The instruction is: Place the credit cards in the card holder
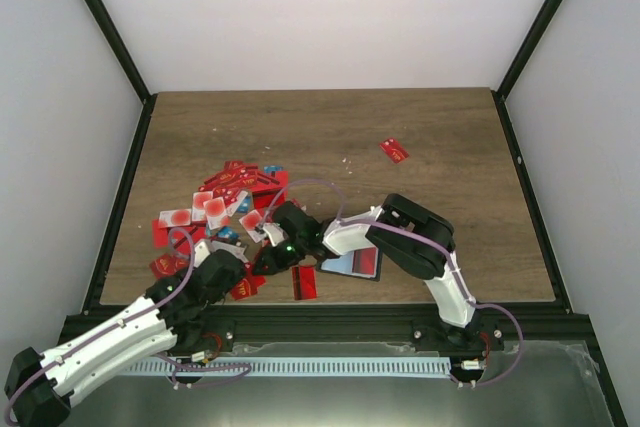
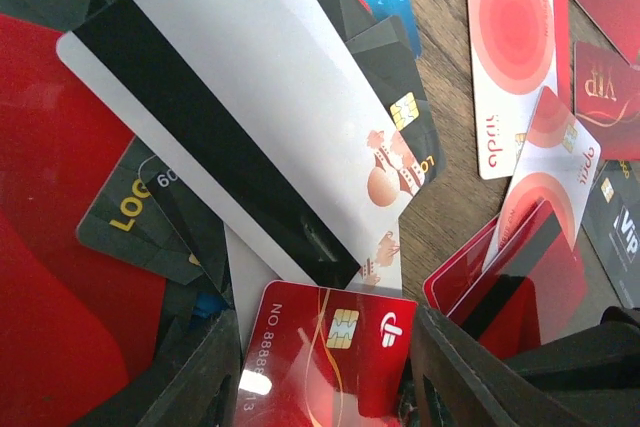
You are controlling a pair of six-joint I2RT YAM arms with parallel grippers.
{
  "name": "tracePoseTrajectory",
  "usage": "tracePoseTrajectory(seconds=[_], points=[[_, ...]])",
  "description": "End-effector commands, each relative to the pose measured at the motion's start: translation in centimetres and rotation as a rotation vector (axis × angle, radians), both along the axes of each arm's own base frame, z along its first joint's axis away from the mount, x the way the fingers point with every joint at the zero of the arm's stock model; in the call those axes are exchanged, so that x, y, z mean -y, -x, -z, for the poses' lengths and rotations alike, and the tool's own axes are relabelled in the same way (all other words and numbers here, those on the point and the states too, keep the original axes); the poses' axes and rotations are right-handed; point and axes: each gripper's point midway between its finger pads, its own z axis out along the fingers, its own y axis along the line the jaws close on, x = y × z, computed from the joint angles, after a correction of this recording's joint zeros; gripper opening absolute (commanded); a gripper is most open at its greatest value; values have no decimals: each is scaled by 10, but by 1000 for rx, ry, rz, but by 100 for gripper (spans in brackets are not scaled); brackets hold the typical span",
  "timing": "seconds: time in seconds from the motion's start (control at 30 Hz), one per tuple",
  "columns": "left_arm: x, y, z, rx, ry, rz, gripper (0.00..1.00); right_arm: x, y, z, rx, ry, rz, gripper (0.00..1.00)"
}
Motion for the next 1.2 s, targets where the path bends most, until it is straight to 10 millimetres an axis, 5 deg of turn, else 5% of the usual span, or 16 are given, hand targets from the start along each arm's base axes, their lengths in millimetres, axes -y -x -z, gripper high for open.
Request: tracePoseTrajectory(seconds=[0.0,1.17], points=[[14,-2,-4,22,59,48,48,5,-5,25,-3,105,48,10],[39,1,-19,55,167,169,21,5,-23,29,24,132,85,7]])
